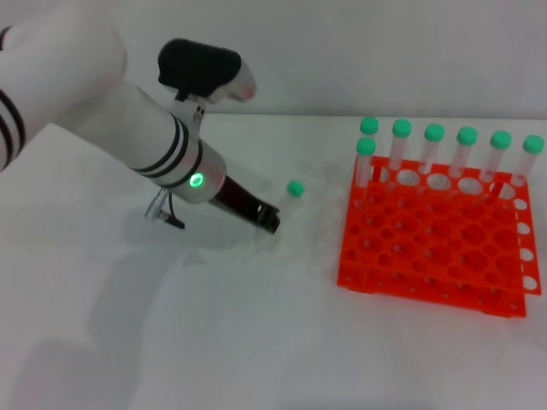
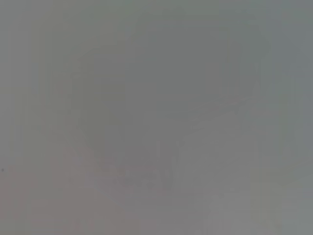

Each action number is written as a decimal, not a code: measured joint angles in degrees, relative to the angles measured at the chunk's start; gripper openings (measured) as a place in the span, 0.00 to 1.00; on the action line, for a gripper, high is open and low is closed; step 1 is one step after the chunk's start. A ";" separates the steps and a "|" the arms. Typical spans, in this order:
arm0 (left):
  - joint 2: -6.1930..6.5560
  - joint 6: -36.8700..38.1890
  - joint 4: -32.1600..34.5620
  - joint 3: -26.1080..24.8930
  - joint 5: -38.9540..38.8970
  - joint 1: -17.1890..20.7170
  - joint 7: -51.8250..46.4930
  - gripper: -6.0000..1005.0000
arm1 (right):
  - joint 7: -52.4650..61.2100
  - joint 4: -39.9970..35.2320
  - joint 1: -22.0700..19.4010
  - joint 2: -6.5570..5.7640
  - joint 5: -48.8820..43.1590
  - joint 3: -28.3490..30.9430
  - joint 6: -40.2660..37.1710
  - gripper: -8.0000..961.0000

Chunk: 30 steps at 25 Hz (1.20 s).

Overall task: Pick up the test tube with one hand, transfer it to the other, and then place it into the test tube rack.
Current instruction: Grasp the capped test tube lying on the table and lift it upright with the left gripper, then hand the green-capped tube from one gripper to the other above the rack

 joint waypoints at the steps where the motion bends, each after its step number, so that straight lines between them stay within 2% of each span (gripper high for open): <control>1: 0.02 -0.37 0.82 -0.05 -0.57 0.46 0.37 0.20 | 0.00 0.00 -0.10 0.00 0.00 0.00 0.01 0.87; 5: -0.17 -3.10 5.71 -0.02 -2.65 4.00 0.90 0.20 | 0.00 0.00 -0.25 0.00 -0.01 0.25 0.11 0.87; 10: -0.04 -7.87 9.38 -0.35 -11.92 9.93 6.56 0.20 | 0.00 0.08 -0.40 0.00 0.00 1.33 0.30 0.87; 12: -0.04 -9.44 10.97 -1.76 -18.42 13.09 12.17 0.20 | 0.00 0.16 -0.44 0.00 -0.01 1.83 0.33 0.87; 17: -0.08 -9.17 10.86 -4.53 -43.85 21.13 34.27 0.20 | 3.12 0.20 -0.49 -0.06 -0.01 2.29 0.30 0.87; 22: -0.24 -3.41 6.53 -4.53 -65.72 26.09 54.93 0.20 | 5.42 0.02 -0.55 -0.20 -0.02 2.29 0.08 0.87; 25: -0.23 5.05 -1.10 -4.30 -77.47 26.41 70.42 0.20 | 7.55 -0.37 -0.85 -0.50 -0.84 1.48 0.37 0.87; 27: -0.23 10.45 -5.22 -4.18 -80.85 26.09 78.67 0.20 | 11.99 -3.03 -2.11 -0.79 -3.19 -0.36 0.54 0.87; 30: -0.40 17.12 -8.59 -2.14 -81.43 25.52 87.93 0.20 | 17.91 -7.26 -3.97 -1.22 -6.41 -2.13 0.98 0.87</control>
